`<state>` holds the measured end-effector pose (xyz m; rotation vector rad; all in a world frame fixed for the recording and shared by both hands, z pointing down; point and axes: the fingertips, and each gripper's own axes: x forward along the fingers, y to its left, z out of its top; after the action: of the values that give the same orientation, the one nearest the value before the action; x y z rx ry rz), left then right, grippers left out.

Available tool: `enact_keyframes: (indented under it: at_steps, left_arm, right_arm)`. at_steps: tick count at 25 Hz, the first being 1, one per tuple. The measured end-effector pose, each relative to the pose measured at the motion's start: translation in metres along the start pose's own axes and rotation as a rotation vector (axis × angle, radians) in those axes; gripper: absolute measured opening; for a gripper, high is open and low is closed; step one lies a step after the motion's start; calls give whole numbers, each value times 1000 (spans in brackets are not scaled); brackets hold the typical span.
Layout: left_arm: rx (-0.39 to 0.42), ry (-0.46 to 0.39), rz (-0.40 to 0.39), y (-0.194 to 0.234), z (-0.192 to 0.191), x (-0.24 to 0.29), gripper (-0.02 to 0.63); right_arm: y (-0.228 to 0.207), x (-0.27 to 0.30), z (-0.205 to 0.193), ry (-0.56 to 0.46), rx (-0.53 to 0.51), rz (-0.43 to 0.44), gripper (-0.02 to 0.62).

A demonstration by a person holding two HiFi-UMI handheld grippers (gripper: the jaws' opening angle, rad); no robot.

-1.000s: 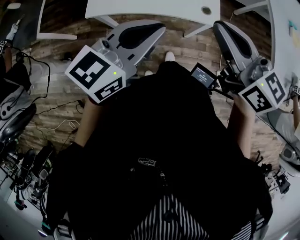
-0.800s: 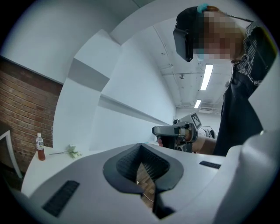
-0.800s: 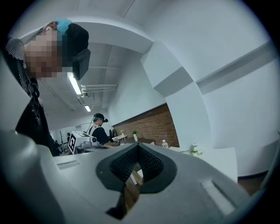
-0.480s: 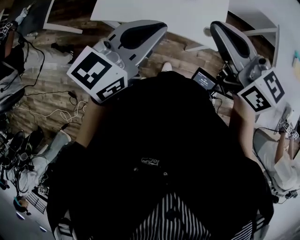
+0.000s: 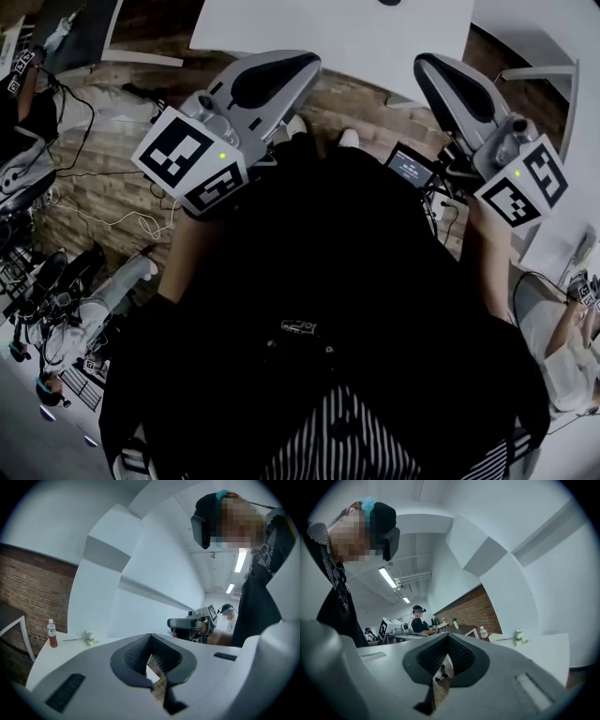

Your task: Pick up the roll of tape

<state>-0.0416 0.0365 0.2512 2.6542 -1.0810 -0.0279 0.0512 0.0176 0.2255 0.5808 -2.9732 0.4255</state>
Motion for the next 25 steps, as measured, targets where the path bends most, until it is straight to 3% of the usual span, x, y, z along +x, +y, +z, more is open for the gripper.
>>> enact_keyframes:
  at_steps: [3, 9, 15, 25]
  left_arm:
    - [4, 6, -41, 5, -1, 7, 3]
    - [31, 2, -172, 33, 11, 37, 3]
    - [-35, 153, -280, 59, 14, 89, 3]
    - [-30, 166, -396, 61, 27, 107, 3]
  right_arm:
    - [-5, 7, -1, 5, -9, -21, -3]
    - [-27, 22, 10, -6, -62, -142, -3]
    - [-80, 20, 12, -30, 135, -259, -3]
    - [-94, 11, 26, -42, 137, -398, -3]
